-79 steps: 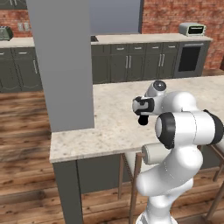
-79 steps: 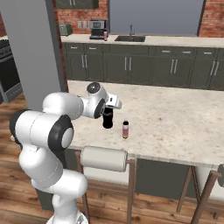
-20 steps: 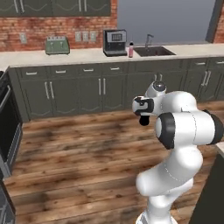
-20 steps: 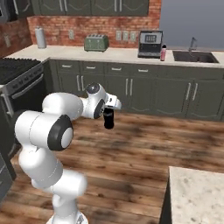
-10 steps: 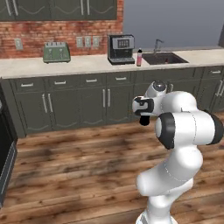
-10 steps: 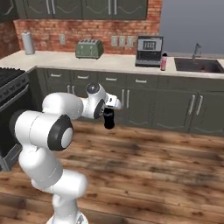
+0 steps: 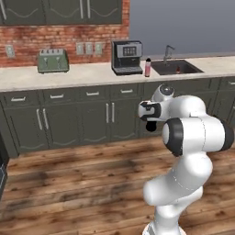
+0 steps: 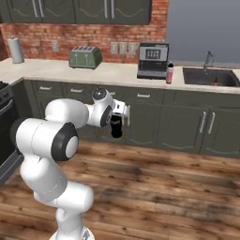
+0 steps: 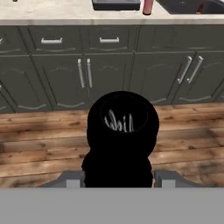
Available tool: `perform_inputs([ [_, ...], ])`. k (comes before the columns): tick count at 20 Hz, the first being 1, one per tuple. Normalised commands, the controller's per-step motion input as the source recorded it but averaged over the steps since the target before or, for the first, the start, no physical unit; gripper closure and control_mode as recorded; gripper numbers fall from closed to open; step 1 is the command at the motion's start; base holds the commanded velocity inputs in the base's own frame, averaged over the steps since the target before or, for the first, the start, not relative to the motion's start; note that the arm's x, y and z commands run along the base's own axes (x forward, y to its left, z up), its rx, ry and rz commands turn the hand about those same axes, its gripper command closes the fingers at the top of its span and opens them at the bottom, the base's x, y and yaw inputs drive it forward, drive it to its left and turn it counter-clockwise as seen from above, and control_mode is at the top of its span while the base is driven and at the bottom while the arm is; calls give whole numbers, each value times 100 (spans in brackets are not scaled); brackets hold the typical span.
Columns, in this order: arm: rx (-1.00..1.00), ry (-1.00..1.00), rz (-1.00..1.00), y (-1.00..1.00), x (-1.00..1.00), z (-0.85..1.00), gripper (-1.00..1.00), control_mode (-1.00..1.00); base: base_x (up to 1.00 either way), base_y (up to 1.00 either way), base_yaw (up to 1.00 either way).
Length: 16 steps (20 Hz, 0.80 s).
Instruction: Place the large bottle from the dining counter next to the other large bottle outside the sink, and place the small bottle from the dining counter next to the other small bottle inside the sink.
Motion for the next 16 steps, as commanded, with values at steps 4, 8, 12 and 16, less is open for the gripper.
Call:
perform_inputs([
  [4,0,0,0,0,0,0,100,100,46,-87,0],
  [8,0,0,0,0,0,0,100,100,61,-71,0],
  [12,0,0,0,0,0,0,100,100,78,-55,0],
  [16,0,0,0,0,0,0,100,100,86,-49,0],
])
